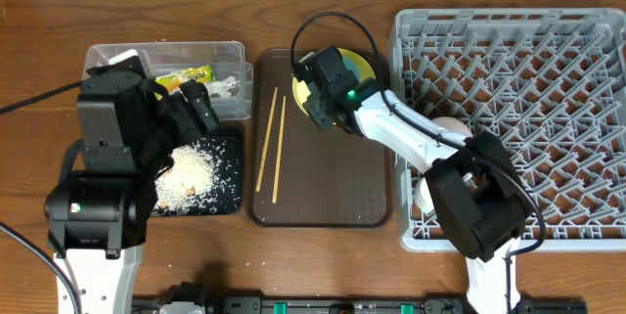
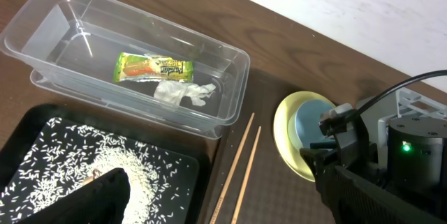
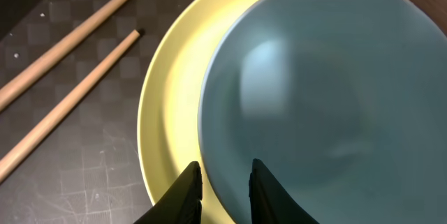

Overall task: Sort waste into correct bins and load items into the dishwasher rack
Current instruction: 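Grasp the light-blue bowl rim and lift it off the plate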

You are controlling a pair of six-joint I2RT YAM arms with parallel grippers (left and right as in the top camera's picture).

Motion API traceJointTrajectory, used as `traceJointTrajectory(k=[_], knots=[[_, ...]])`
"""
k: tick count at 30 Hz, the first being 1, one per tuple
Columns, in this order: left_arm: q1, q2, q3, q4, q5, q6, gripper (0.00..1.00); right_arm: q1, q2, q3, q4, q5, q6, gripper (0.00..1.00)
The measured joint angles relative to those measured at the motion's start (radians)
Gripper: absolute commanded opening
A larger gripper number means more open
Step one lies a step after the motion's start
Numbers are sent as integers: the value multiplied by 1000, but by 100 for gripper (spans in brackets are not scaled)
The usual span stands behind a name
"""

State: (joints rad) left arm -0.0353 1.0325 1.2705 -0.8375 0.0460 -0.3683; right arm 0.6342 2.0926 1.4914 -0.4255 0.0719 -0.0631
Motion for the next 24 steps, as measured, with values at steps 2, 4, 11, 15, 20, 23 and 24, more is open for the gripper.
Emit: traceJointTrajectory(k=[2, 4, 11, 15, 20, 23, 24], knots=[[0, 0, 0, 0, 0, 0, 91, 0, 0, 0, -5, 2, -3, 9], [0, 0, 0, 0, 0, 0, 91, 0, 0, 0, -5, 3, -6, 1], [0, 0, 0, 0, 0, 0, 91, 0, 0, 3, 10, 6, 1, 1], [0, 0, 0, 0, 0, 0, 91, -2, -26, 20, 8, -42, 4, 1], [0, 0, 0, 0, 0, 0, 91, -27, -181, 29, -12, -150, 55, 1], [0, 0, 0, 0, 0, 0, 91, -77, -295, 47, -45, -245, 98, 1], [0, 0, 0, 0, 0, 0, 91, -108, -340, 53, -61, -294, 114, 1]])
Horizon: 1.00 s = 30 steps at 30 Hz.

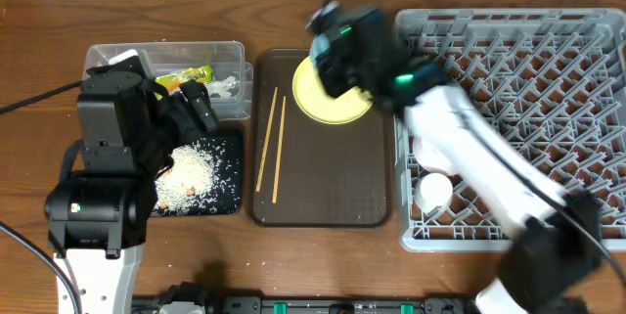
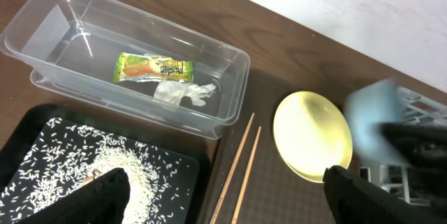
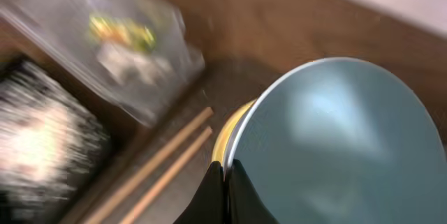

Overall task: Sort waste into correct bins and load items into the dishwasher rack
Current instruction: 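Grasp the light-blue bowl rim and lift it off the plate, then carry the light-blue bowl to the rack's upper left area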

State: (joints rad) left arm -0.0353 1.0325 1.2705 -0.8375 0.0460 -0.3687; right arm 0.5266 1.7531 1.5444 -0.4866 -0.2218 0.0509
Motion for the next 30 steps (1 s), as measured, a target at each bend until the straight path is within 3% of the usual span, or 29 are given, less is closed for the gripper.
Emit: traceJointTrajectory(k=[6, 16, 22, 30], knots=[[0, 0, 0, 0, 0, 0, 91, -235, -143, 13, -105, -334, 51, 1], [0, 0, 0, 0, 0, 0, 91, -645, -117, -113, -150, -990, -21, 1], [0, 0, 0, 0, 0, 0, 91, -729, -92, -247, -142, -1203, -157, 1], [0, 0, 0, 0, 0, 0, 91, -737, -71, -372, -42, -1272, -237, 1]])
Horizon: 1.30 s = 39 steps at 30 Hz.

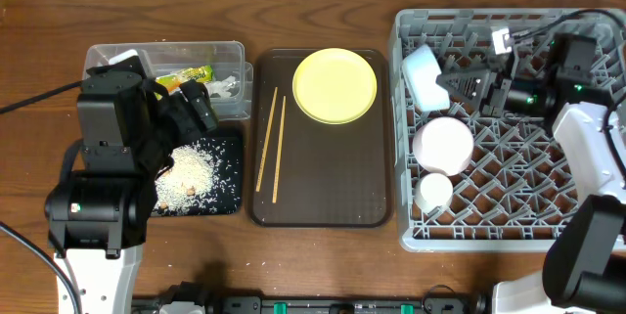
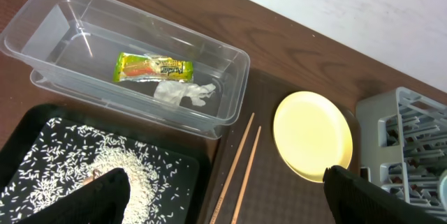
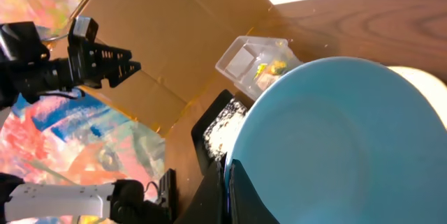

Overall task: Sort waste into correct bins and load items into the dishwasher rack
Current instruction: 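Carry the light-blue bowl to the rack's upper left area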

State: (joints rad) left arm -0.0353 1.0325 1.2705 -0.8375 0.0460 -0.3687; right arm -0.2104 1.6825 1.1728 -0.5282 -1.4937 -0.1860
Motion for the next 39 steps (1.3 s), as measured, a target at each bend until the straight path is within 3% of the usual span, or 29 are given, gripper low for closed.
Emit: traceJointTrajectory(k=[6, 17, 24, 30, 39], knots=[[0, 0, 0, 0, 0, 0, 91, 0, 9, -18, 92, 27, 87, 1], [0, 0, 0, 0, 0, 0, 91, 7, 9, -19, 472, 267, 771, 1], [0, 0, 0, 0, 0, 0, 91, 41, 9, -19, 541, 314, 1033, 1], [0, 0, 0, 0, 0, 0, 91, 97, 9, -19, 545, 350, 1119, 1], [0, 0, 0, 0, 0, 0, 91, 117, 9, -45, 554, 387, 1113, 1]])
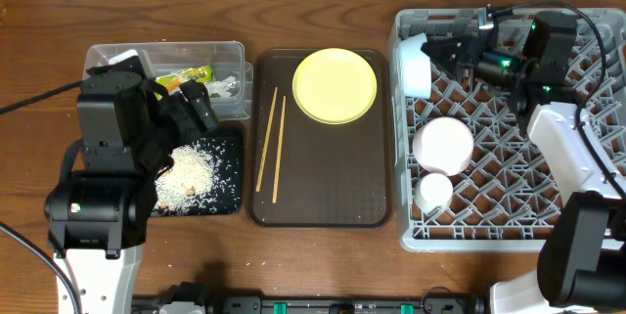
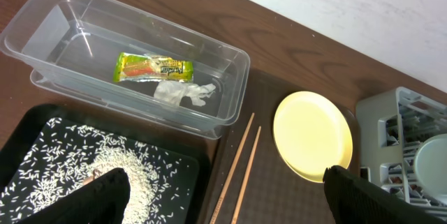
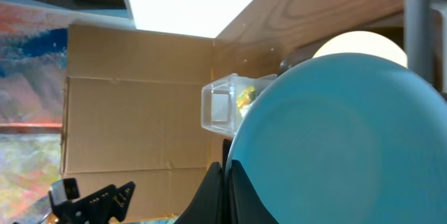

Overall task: Sort waste into correct bins and load items into the dishwasher rack
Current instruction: 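Carry the light-blue bowl to the rack's upper left area, then lower the light-blue bowl into the rack and open the gripper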

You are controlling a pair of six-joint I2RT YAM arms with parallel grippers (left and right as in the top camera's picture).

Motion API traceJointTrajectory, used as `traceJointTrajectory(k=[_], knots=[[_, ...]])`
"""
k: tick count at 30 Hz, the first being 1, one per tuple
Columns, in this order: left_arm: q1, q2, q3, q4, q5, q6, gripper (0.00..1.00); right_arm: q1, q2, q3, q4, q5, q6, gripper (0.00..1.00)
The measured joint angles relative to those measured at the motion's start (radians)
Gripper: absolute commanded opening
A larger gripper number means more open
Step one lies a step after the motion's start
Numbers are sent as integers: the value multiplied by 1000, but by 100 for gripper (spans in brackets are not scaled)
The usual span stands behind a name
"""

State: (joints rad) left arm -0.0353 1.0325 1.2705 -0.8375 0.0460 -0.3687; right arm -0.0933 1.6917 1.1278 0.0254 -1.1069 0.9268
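A pale blue plate [image 1: 416,65] stands on edge at the far left corner of the grey dishwasher rack [image 1: 587,221]. My right gripper [image 1: 442,55] is shut on its rim. In the right wrist view the blue plate [image 3: 335,140] fills most of the picture, with the gripper [image 3: 225,182] pinching its edge. A yellow plate [image 1: 335,84] and two chopsticks [image 1: 269,143] lie on the brown tray [image 1: 323,201]. My left gripper [image 2: 227,203] hangs open over the black tray of rice [image 1: 196,172], with nothing between its fingers.
A clear bin [image 1: 230,60] behind the rice tray holds a green wrapper [image 2: 152,69] and a crumpled tissue [image 2: 183,93]. In the rack a white bowl [image 1: 442,145] and a white cup [image 1: 433,192] sit along the left side.
My right gripper has carried the blue plate from over the rack's left part to its far left corner, where the plate now stands more upright. The left arm is unchanged.
At first my right gripper's fingers straddled the rim of the blue plate lying on the yellow plate. Then it was shut on the plate and lifted off the tray. Then it held it over the rack, and now at the rack's far left corner.
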Motion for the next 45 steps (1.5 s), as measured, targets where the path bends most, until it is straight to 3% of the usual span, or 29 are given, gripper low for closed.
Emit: traceJointTrajectory(k=[15, 19, 33, 37, 45], knots=[[0, 0, 0, 0, 0, 0, 92, -102, -18, -150, 110, -54, -48, 1], [0, 0, 0, 0, 0, 0, 91, -124, -11, -165, 91, -60, -100, 12], [0, 0, 0, 0, 0, 0, 91, -230, -7, -172, -80, -68, -314, 23], [0, 0, 0, 0, 0, 0, 91, -268, -7, -172, -83, -68, -330, 33], [0, 0, 0, 0, 0, 0, 91, -300, -5, -172, -82, -67, -340, 29]])
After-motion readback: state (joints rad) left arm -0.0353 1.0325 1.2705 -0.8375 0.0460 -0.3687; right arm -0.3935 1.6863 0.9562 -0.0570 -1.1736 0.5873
